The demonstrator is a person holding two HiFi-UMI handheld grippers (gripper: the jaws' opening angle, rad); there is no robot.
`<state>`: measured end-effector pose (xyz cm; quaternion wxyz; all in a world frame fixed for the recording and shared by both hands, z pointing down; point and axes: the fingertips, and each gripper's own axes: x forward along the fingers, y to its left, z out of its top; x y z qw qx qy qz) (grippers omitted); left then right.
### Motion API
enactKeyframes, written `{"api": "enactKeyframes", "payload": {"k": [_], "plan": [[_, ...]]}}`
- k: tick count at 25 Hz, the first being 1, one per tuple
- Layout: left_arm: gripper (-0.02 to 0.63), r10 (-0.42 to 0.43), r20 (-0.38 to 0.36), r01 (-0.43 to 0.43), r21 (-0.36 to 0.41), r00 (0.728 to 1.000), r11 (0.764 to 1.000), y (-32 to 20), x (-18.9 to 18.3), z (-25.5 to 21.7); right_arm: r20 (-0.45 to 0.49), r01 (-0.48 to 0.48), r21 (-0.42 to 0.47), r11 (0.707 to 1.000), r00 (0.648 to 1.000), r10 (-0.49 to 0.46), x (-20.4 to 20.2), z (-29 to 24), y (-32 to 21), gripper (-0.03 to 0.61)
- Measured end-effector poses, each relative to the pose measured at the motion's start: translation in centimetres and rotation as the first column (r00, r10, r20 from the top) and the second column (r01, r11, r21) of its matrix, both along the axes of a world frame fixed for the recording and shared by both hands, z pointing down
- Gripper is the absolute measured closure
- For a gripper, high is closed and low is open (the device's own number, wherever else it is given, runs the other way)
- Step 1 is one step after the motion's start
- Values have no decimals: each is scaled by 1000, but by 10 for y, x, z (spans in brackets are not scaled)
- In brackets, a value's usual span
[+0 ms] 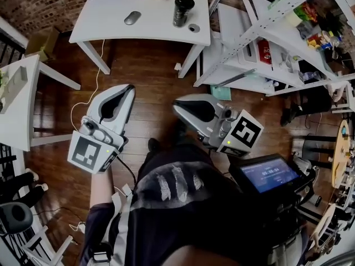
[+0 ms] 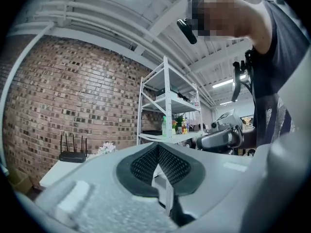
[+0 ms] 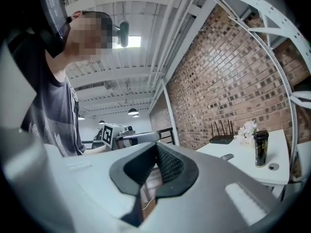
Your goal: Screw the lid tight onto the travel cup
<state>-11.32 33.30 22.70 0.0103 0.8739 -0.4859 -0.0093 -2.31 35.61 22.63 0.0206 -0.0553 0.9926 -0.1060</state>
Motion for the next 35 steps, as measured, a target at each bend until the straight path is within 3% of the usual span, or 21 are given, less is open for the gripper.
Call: {"api": "enactKeyframes", "payload": {"k": [5, 11, 21, 27, 35], "plan": [[612, 6, 47, -4, -40, 999, 999, -31, 12, 5, -33, -1, -63, 998, 999, -1, 14, 26, -33, 572], [612, 35, 75, -30, -72, 997, 997, -74, 41, 9, -10, -15, -76, 997, 1000, 15, 38, 34, -77, 572], [612, 84, 125, -71, -107, 989, 992, -145, 125, 8, 63, -81, -105, 991, 994, 88, 121, 41, -145, 572], [612, 54, 176, -37, -101, 983, 994, -178, 140, 2, 34, 7, -73, 997, 999, -4, 128, 52, -167, 572], [612, 64, 181, -45, -103, 981, 994, -192, 147, 5, 2, 1, -18, 1000, 1000, -1, 134, 54, -187, 572]]}}
